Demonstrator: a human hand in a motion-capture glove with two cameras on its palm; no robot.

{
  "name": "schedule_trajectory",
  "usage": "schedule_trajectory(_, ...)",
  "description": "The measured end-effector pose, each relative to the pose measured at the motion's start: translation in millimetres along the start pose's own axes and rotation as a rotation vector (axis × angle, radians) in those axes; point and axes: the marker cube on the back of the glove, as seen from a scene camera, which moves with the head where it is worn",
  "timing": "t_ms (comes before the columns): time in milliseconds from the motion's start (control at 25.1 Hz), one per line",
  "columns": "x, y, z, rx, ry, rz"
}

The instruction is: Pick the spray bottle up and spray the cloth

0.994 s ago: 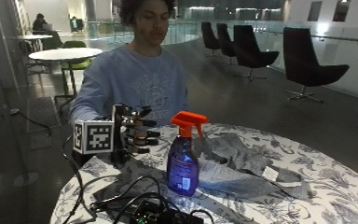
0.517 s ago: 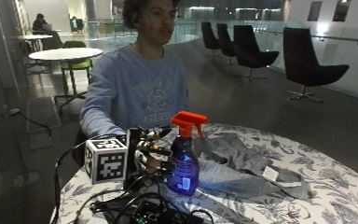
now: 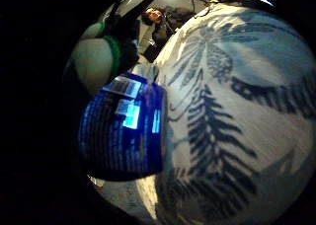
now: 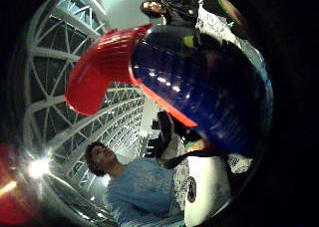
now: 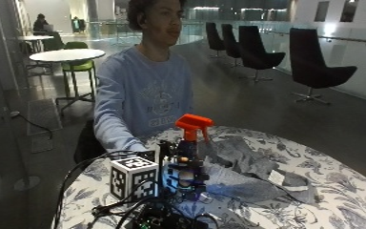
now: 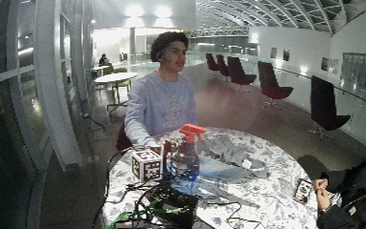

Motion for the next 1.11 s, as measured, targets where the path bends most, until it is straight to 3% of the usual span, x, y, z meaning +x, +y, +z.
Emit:
schedule_trajectory(795, -9.2, 3.7, 14.9, -0.027, -0.010, -0.010)
schedule_trajectory(1114, -75.8, 16.5, 1.7, -0.194, 0.034, 0.145)
